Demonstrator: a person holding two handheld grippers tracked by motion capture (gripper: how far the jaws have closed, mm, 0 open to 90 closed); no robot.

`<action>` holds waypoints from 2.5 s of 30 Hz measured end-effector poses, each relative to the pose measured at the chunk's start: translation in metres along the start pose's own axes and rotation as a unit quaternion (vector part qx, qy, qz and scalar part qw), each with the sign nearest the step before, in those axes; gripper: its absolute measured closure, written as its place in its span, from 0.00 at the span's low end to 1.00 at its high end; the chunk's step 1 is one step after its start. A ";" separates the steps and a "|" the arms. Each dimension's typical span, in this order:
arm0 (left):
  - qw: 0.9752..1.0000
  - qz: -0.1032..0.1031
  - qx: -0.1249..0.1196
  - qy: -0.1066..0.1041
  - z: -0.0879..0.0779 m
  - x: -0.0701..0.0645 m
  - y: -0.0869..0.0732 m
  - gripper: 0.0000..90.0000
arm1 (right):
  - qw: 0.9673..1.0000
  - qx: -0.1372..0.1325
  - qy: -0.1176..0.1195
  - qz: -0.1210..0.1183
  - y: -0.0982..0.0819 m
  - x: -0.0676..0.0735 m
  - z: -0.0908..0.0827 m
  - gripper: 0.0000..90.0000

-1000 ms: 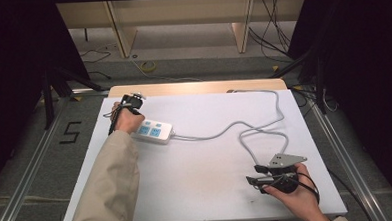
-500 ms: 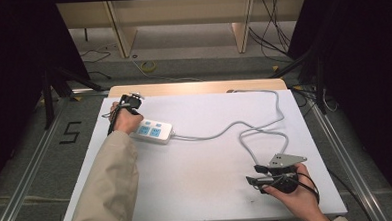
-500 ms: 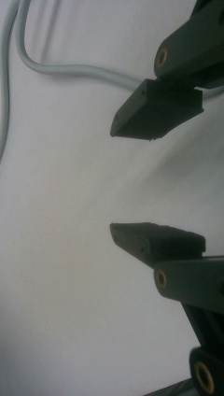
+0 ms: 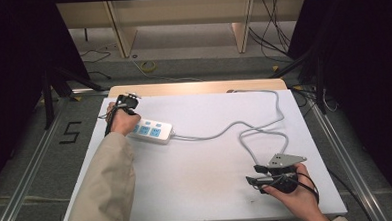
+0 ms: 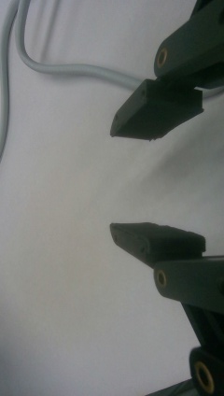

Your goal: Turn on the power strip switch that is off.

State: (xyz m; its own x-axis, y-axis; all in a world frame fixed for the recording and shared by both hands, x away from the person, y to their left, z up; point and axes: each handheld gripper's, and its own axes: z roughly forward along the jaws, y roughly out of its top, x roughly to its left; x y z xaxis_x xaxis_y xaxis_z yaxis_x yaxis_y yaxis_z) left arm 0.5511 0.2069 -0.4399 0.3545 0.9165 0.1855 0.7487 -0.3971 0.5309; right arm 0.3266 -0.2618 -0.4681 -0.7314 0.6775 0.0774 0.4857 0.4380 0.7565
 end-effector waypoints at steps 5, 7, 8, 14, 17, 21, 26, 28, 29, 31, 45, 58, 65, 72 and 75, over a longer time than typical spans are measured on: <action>1.000 -0.001 -0.004 0.000 -0.004 0.001 0.000 0.94 | 1.000 0.000 0.000 0.000 0.000 0.000 0.000 0.52; 1.000 -0.002 -0.007 -0.001 -0.005 0.001 0.000 0.92 | 1.000 0.000 0.000 0.001 0.000 0.000 0.000 0.52; 1.000 -0.002 -0.008 -0.001 -0.006 0.001 0.000 0.91 | 1.000 0.000 0.000 0.001 0.000 0.000 0.000 0.52; 1.000 -0.012 -0.024 -0.010 -0.012 0.001 0.000 0.84 | 1.000 0.001 0.000 0.002 0.000 0.000 0.000 0.52; 0.999 -0.012 -0.032 -0.012 -0.014 -0.001 0.001 0.81 | 1.000 0.000 0.000 0.004 0.000 0.000 0.000 0.52; 0.999 -0.016 -0.040 -0.025 -0.018 -0.003 0.001 0.72 | 1.000 0.001 0.000 0.003 0.000 0.000 0.000 0.52; 0.997 -0.033 -0.058 -0.043 -0.025 -0.005 0.002 0.59 | 1.000 0.001 0.000 0.003 0.000 0.000 0.000 0.52; 0.996 -0.032 -0.065 -0.049 -0.028 -0.006 0.001 0.55 | 1.000 0.001 0.000 0.003 0.000 0.000 0.001 0.52; 0.996 -0.031 -0.067 -0.050 -0.030 -0.007 0.001 0.53 | 1.000 0.001 0.000 0.003 0.000 0.000 0.001 0.52; 0.996 -0.029 -0.069 -0.053 -0.033 -0.009 0.001 0.50 | 1.000 0.001 0.000 0.003 0.000 0.000 0.001 0.52; 0.993 0.006 -0.080 -0.082 -0.055 -0.027 -0.004 0.37 | 1.000 -0.001 -0.001 0.006 0.000 0.000 0.001 0.52; 0.985 0.054 -0.125 -0.101 -0.088 -0.054 -0.007 0.34 | 1.000 -0.002 -0.001 0.006 0.000 0.000 0.000 0.52; 0.984 0.057 -0.124 -0.111 -0.096 -0.065 -0.021 0.33 | 1.000 0.000 -0.001 0.006 0.000 -0.001 0.000 0.52; 0.981 0.067 -0.135 -0.119 -0.102 -0.074 -0.031 0.33 | 1.000 0.000 -0.001 0.007 0.000 -0.001 0.001 0.52; 0.980 0.076 -0.138 -0.122 -0.104 -0.079 -0.035 0.32 | 1.000 -0.001 -0.002 0.006 0.000 -0.001 0.000 0.52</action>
State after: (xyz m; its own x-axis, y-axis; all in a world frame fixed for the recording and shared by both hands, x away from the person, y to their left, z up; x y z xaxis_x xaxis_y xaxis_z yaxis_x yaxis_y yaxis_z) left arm 0.4384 0.1540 -0.3868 0.5980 0.7958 0.0949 0.5085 -0.4683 0.7226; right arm 0.3273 -0.2622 -0.4683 -0.7243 0.6843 0.0839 0.4930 0.4291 0.7569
